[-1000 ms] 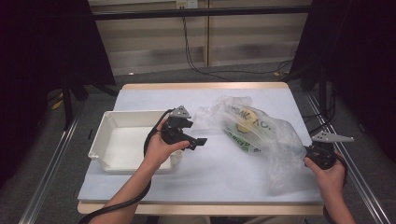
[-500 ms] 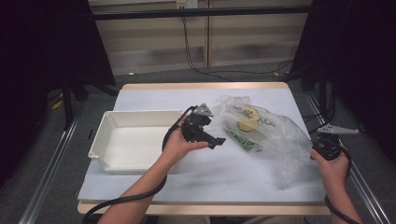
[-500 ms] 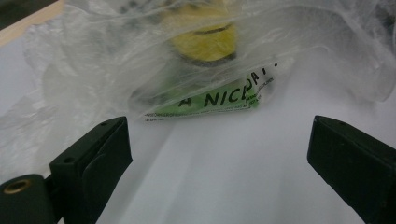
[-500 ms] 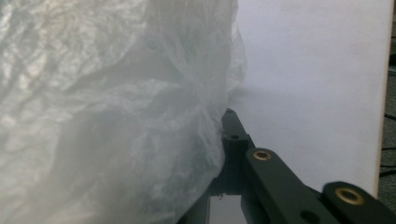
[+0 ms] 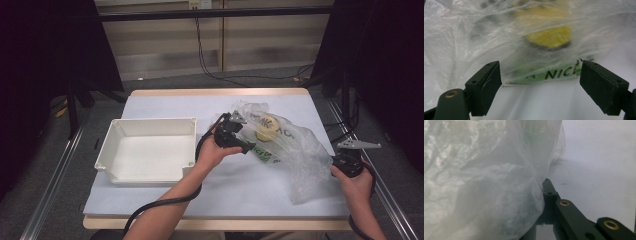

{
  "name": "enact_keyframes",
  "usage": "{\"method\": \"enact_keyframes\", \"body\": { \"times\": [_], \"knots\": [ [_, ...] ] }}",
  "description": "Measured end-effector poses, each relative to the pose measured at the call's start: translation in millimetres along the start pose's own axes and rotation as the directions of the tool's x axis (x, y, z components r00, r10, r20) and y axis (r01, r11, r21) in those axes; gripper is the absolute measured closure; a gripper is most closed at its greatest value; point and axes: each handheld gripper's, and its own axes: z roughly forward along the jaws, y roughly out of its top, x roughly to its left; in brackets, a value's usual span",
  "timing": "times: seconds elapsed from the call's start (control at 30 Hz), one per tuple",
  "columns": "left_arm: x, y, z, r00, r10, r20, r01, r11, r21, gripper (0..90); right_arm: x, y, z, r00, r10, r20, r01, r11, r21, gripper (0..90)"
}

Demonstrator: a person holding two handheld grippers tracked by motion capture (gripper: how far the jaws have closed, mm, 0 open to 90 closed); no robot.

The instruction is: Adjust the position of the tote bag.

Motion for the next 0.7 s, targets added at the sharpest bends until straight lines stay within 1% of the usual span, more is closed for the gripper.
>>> {"method": "enact_keyframes", "body": {
  "times": [0.07, 0.1, 0.13, 0.17, 0.2, 0.23, 0.27, 0.3, 0.33, 0.37, 0.4, 0.43, 0.47, 0.5, 0.53, 0.57, 0.6, 0.63, 0.67, 0.7],
  "knots": [
    [2.8, 0.5, 4.5, 1.0000, 0.005, -0.003, -0.005, 0.9999, -0.009, 17.3, -1.0, -0.1, 1.3, 1.0000, -0.008, 0.004, 0.008, 1.000, 0.000, 89.9],
    [4.4, 0.9, 7.2, 0.9998, 0.019, 0.003, -0.019, 0.9996, -0.022, 17.0, -0.7, 0.2, 1.7, 1.0000, -0.004, -0.004, 0.004, 1.000, 0.004, 89.9],
    [6.0, 1.1, 8.9, 0.9998, 0.022, 0.000, -0.022, 0.9995, -0.023, 15.8, -0.2, 0.7, 2.4, 1.0000, 0.000, -0.003, 0.000, 1.000, 0.007, 89.9],
    [7.9, 0.8, 11.7, 0.9998, 0.008, 0.016, -0.007, 0.9996, -0.029, 14.1, -0.4, 1.2, 3.4, 1.0000, -0.006, -0.004, 0.006, 1.000, 0.004, 89.9],
    [8.9, 0.7, 13.3, 0.9998, 0.000, 0.017, 0.001, 0.9997, -0.024, 13.3, 0.0, 1.6, 4.5, 1.0000, -0.002, -0.003, 0.002, 1.000, 0.007, 89.9],
    [9.6, 0.4, 16.3, 0.9998, 0.001, 0.019, -0.001, 0.9997, -0.025, 13.1, 0.1, 1.9, 5.4, 1.0000, -0.002, -0.005, 0.002, 1.000, 0.006, 89.9],
    [10.3, 0.2, 18.6, 0.9993, 0.015, 0.033, -0.014, 0.9996, -0.023, 13.9, 0.2, 2.6, 6.3, 1.0000, -0.007, -0.005, 0.007, 1.000, 0.007, 89.8],
    [10.3, -0.8, 21.2, 0.9989, 0.020, 0.041, -0.019, 0.9994, -0.030, 17.7, 0.4, 3.2, 6.9, 1.0000, -0.006, -0.004, 0.006, 1.000, 0.007, 89.7],
    [9.5, -1.6, 23.4, 0.9988, 0.033, 0.036, -0.032, 0.9991, -0.028, 29.6, 1.1, 4.2, 7.8, 0.9999, -0.008, -0.012, 0.008, 1.000, 0.006, 88.6],
    [9.1, -2.4, 25.4, 0.9982, 0.050, 0.033, -0.049, 0.9986, -0.022, 36.6, 1.1, 4.2, 7.8, 0.9999, -0.008, -0.012, 0.008, 1.000, 0.006, 88.6],
    [9.7, -3.3, 26.9, 0.9989, 0.033, 0.033, -0.032, 0.9990, -0.030, 36.6, 1.5, 4.4, 7.8, 0.9999, -0.008, -0.010, 0.008, 1.000, 0.006, 87.0],
    [10.6, -4.5, 28.5, 0.9984, 0.022, 0.051, -0.020, 0.9990, -0.040, 40.9, 1.7, 4.6, 7.8, 0.9999, -0.007, -0.009, 0.007, 1.000, 0.006, 85.8],
    [10.0, -4.7, 29.6, 0.9983, 0.026, 0.052, -0.025, 0.9993, -0.027, 49.2, 1.9, 4.7, 7.6, 0.9999, -0.007, -0.010, 0.007, 1.000, 0.007, 83.9],
    [9.3, -5.3, 30.5, 0.9985, 0.023, 0.050, -0.021, 0.9993, -0.029, 60.8, 2.1, 4.6, 6.3, 0.9999, -0.010, 0.002, 0.010, 1.000, 0.011, 79.2],
    [9.3, -5.3, 30.5, 0.9985, 0.023, 0.050, -0.021, 0.9993, -0.029, 63.5, 2.0, 4.6, 5.8, 0.9999, -0.012, 0.002, 0.012, 1.000, 0.012, 77.0],
    [8.8, -5.4, 30.5, 0.9982, 0.008, 0.060, -0.006, 0.9996, -0.028, 63.5, 2.0, 4.6, 5.8, 0.9999, -0.012, 0.002, 0.012, 1.000, 0.012, 77.0],
    [8.4, -5.4, 30.6, 0.9986, 0.012, 0.051, -0.011, 0.9997, -0.021, 67.0, 2.3, 4.2, 4.5, 1.0000, -0.005, 0.000, 0.005, 1.000, 0.009, 74.2],
    [8.4, -5.4, 30.7, 0.9984, 0.005, 0.056, -0.004, 0.9999, -0.016, 70.0, 2.6, 3.9, 2.9, 1.0000, -0.002, 0.000, 0.002, 1.000, 0.008, 70.5],
    [8.8, -5.9, 30.6, 0.9982, -0.012, 0.059, 0.013, 0.9996, -0.024, 73.7, 2.8, 3.4, 1.5, 1.0000, -0.001, 0.005, 0.001, 1.000, 0.008, 66.5],
    [9.1, -5.9, 30.1, 0.9978, -0.021, 0.063, 0.023, 0.9994, -0.025, 78.3, 2.8, 2.6, 0.0, 1.0000, -0.001, 0.006, 0.001, 1.000, 0.008, 64.0]
  ]
}}
